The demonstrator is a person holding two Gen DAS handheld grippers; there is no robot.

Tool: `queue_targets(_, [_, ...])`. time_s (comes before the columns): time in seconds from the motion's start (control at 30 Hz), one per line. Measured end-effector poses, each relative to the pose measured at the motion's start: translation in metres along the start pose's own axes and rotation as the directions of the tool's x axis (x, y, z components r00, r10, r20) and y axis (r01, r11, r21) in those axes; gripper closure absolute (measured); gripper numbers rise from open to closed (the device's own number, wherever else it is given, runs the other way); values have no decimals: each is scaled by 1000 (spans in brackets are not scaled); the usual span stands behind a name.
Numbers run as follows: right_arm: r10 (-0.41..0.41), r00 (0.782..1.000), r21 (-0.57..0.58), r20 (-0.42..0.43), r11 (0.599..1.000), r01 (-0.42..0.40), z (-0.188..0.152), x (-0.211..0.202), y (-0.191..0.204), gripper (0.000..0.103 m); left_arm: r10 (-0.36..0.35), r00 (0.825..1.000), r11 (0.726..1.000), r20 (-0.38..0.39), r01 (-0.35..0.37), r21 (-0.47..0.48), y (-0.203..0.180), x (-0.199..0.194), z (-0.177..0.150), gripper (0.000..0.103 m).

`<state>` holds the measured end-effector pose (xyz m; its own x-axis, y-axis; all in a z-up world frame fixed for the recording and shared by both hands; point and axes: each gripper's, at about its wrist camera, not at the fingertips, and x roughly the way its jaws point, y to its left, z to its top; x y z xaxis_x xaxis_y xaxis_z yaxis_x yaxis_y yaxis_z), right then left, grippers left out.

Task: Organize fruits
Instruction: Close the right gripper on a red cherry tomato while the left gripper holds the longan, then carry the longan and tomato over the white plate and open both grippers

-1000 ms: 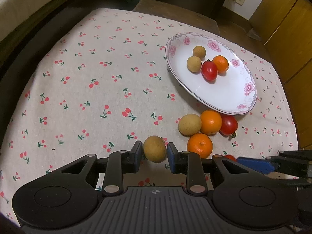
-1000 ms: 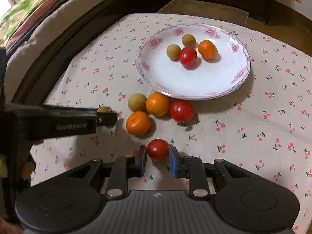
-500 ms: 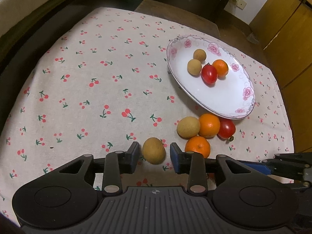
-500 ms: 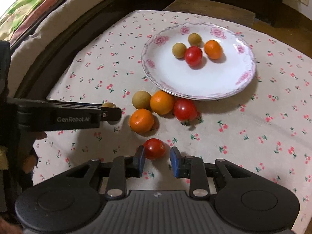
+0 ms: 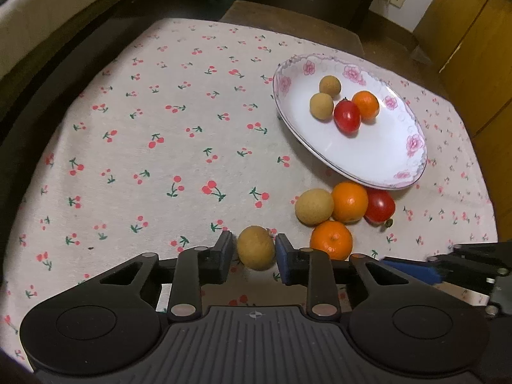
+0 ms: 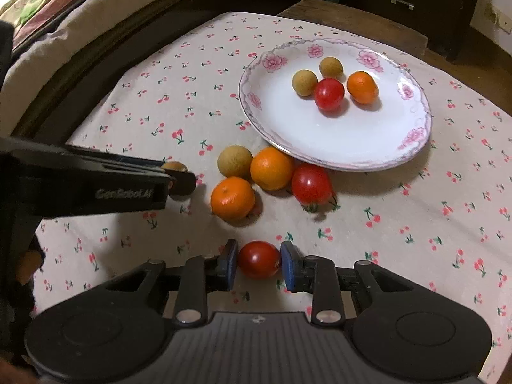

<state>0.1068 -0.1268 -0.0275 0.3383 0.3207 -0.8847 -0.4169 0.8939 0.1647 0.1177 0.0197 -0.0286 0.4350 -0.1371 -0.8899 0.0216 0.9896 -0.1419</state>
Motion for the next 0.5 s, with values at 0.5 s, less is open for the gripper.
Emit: queue_targets(0.5, [-42, 993, 53, 112, 998, 36, -14, -65, -16, 73, 31, 999, 999, 38, -32, 27, -19, -47, -11, 70])
